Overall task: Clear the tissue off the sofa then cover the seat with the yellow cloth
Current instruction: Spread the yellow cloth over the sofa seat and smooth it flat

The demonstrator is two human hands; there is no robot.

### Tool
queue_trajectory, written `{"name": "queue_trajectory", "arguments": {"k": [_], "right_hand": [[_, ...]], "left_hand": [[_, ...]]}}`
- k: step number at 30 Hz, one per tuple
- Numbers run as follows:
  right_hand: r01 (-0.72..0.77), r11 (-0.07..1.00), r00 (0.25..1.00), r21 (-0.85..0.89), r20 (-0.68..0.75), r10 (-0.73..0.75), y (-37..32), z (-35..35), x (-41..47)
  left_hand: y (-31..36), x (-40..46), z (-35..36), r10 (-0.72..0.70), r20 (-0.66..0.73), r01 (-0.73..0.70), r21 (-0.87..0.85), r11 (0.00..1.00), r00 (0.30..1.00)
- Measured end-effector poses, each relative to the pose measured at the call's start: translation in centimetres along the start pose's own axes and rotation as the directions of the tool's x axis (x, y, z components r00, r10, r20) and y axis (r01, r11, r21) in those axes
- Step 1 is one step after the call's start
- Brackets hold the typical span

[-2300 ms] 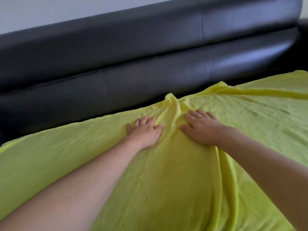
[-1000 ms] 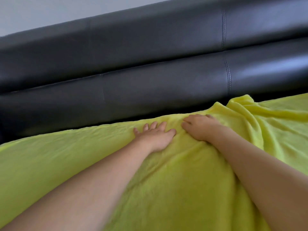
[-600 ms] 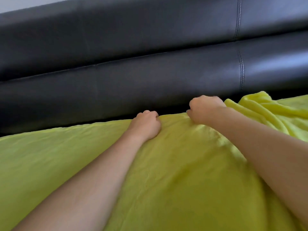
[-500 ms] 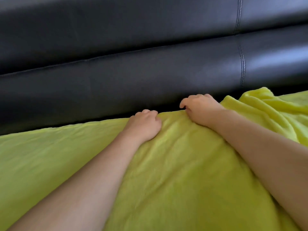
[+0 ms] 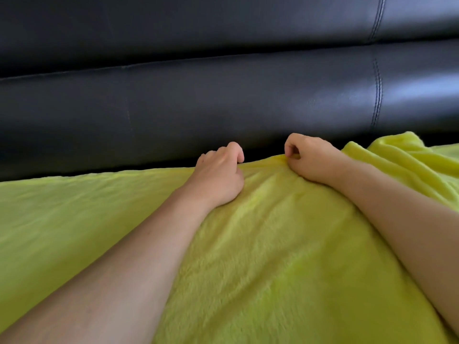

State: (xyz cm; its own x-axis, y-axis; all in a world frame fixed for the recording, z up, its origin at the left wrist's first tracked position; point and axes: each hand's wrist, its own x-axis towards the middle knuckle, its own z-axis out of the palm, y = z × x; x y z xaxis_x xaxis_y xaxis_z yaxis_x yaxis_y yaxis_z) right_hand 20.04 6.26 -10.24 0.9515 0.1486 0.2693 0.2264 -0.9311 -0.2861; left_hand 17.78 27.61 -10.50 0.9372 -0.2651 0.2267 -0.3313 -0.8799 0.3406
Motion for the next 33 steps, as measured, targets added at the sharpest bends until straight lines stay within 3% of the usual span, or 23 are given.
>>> {"name": "queue_trajectory", "arguments": {"k": [5,11,13,16,18,22,25,29,33], "right_hand": [[0.015,0.991,0.998,-0.132,-0.055,-0.022,0.6,0.2,0.4],[0.062,0.94,0.998,-0.336,-0.011,-0.07,-0.3,-1.1,-0.4],[0.054,0.938,0.996,-0.343,-0.042,-0.073,-1.3,-2.1,-1.4],[0.03,0.974,0.992,-0.224,-0.113,-0.056,-3.8,-3.5,-4.0],[-0.013,0.99,0.998,-0.14,-0.055,0.005,-5.8,-3.9,-7.0],[-0.093,0.983,0.968,-0.16,0.218,0.127,-8.8,-3.8,-14.2],[-0.085,0.98,0.968,-0.177,0.221,0.124,-8.9,-3.9,-16.9],[-0.143,0.971,0.957,-0.192,0.221,0.185,-7.9,-4.0,-17.0],[-0.256,0.933,0.929,-0.252,0.202,0.31,-7.0,-4.7,-17.5]], "left_hand": [[0.0,0.1,0.3,0.057,0.006,-0.057,0.104,0.993,0.998],[0.2,0.0,0.6,0.015,0.013,-0.017,0.148,0.989,1.0],[0.3,0.2,0.5,-0.012,0.064,0.001,0.165,0.986,0.998],[0.6,0.1,-0.2,-0.08,0.095,0.066,0.144,0.987,0.992],[1.1,-0.3,-0.9,-0.161,0.109,0.151,0.091,0.984,0.981],[1.6,-1.1,-2.1,-0.125,0.142,0.109,0.118,0.987,0.982],[1.4,-2.7,-3.4,-0.167,0.197,0.148,0.109,0.983,0.966],[1.1,-6.7,-3.1,-0.117,0.295,0.056,0.206,0.977,0.948],[0.8,-7.8,-2.4,-0.084,0.251,0.024,0.234,0.972,0.964]]}}
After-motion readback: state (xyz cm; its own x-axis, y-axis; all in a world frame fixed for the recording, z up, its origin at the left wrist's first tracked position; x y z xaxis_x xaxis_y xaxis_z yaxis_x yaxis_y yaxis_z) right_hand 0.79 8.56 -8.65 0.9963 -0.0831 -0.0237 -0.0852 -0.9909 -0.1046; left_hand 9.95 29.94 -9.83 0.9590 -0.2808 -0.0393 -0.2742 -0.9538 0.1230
